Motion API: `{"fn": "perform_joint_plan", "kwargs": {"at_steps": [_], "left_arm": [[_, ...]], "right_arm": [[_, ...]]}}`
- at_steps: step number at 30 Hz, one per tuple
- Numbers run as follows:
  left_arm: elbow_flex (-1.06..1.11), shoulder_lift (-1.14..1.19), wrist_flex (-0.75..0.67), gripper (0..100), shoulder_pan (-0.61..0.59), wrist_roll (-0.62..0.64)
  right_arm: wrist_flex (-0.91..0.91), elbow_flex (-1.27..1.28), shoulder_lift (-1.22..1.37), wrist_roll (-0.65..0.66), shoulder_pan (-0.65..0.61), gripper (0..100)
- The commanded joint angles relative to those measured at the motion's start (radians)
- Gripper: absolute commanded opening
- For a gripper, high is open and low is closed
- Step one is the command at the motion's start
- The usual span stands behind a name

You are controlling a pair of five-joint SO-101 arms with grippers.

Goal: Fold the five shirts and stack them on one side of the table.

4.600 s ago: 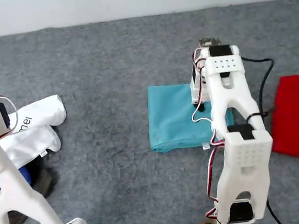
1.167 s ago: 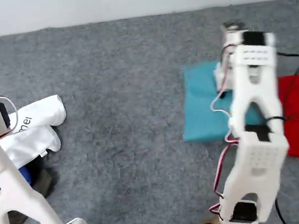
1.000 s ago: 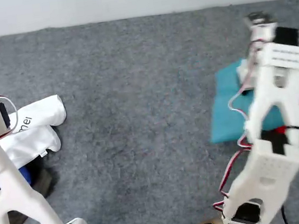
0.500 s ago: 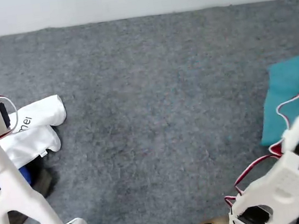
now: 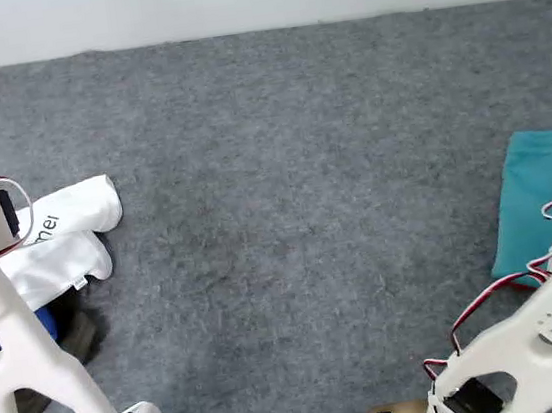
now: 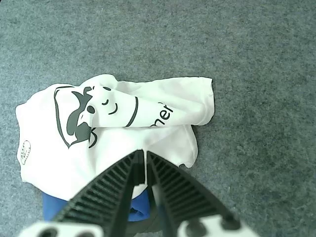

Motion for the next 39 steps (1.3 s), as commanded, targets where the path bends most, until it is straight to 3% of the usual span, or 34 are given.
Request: {"fn": "perform_joint_plan", "kwargs": {"at_steps": [1,6,10,11,13,15,21,26,34,39], "left_arm": [[-0.005,-0.034,0.017,2,0.0,-0.005],[-0.005,-0.034,0.017,2,0.0,-0.005],[-0.005,-0.034,0.017,2,0.0,-0.005],[-0.005,-0.034,0.017,2,0.0,-0.005],[-0.005,-0.034,0.017,2,0.0,-0.005],[-0.005,-0.034,0.017,2,0.0,-0.005],[-0.005,-0.034,0.017,2,0.0,-0.005],[-0.005,-0.034,0.017,2,0.0,-0.005],[-0.005,-0.034,0.017,2,0.0,-0.005],[-0.005,-0.034,0.017,2,0.0,-0.005]], "right_arm": [[-0.002,-0.051,-0.122,-0.038,0.013,35.5],[0.105,-0.054,-0.216,-0.037,-0.019,27.1],[0.114,-0.051,-0.2,-0.035,-0.028,1.5],[0.088,-0.051,-0.174,-0.035,-0.022,0.3],[0.031,-0.055,-0.116,-0.034,0.007,5.0],[-0.044,-0.055,-0.059,-0.003,0.033,1.2],[-0.136,-0.055,0.122,0.239,0.124,0.9],[-0.252,-0.091,0.254,0.25,0.16,0.9],[0.094,-0.413,0.157,0.247,0.022,0.9],[0.142,-0.442,0.189,0.229,-0.128,0.9]]}}
